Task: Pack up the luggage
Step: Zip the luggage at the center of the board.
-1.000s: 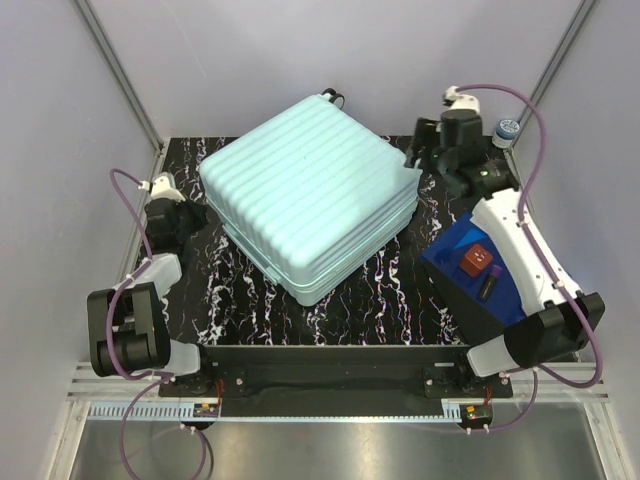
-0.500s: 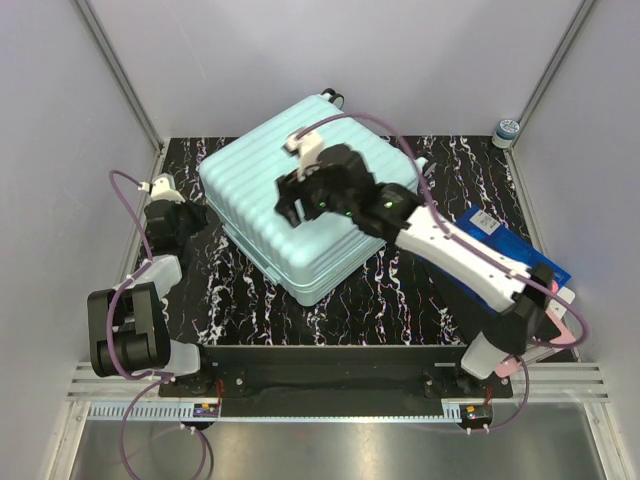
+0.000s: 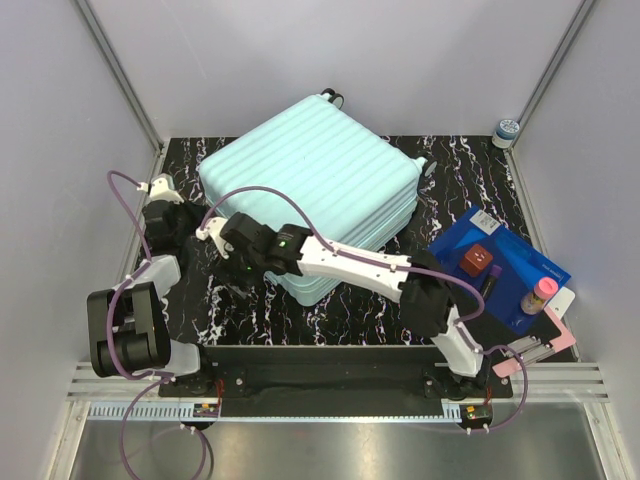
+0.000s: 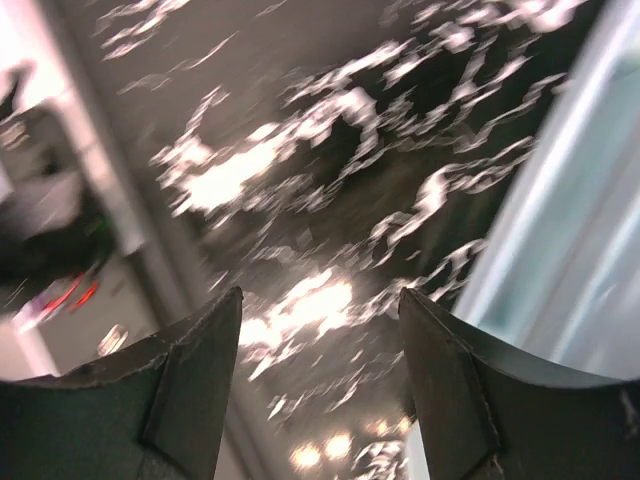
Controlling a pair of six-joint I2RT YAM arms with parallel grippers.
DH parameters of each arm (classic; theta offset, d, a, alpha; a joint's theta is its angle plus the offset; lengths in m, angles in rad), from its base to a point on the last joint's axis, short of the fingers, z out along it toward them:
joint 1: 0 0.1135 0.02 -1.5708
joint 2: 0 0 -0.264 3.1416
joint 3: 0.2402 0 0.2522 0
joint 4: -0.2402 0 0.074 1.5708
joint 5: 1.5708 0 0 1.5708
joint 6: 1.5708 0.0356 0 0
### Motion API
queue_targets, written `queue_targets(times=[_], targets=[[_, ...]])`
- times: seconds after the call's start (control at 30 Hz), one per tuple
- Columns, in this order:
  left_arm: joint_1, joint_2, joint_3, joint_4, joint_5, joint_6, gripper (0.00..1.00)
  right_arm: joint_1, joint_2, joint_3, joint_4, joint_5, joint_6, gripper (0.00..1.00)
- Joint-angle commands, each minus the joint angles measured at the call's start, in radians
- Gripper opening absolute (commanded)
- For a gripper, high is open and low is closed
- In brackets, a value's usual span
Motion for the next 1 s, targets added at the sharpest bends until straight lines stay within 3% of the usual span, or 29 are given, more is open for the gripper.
queue_targets(times=[0.0, 0.23, 0.5, 0.67, 0.97], targets=[[0.075, -0.007, -0.005, 0.019, -0.159, 0.052, 0.0, -0.007, 0.088, 0.132, 0.007, 0.251, -0.021, 0.7], [0.085, -0.004, -0.005, 0.024, -0.142, 0.042, 0.0, -0.006, 0.222, 0.244, 0.007, 0.537, -0.093, 0.71], [0.102, 0.003, -0.005, 0.03, -0.123, 0.03, 0.0, -0.004, 0.297, 0.258, 0.042, 0.816, -0.085, 0.7], [0.11, 0.002, -0.011, 0.037, -0.111, 0.024, 0.0, -0.009, 0.332, 0.255, 0.069, 0.884, -0.081, 0.71], [0.117, 0.002, -0.016, 0.047, -0.099, 0.018, 0.0, -0.059, 0.313, 0.129, 0.069, 0.852, 0.037, 0.7]])
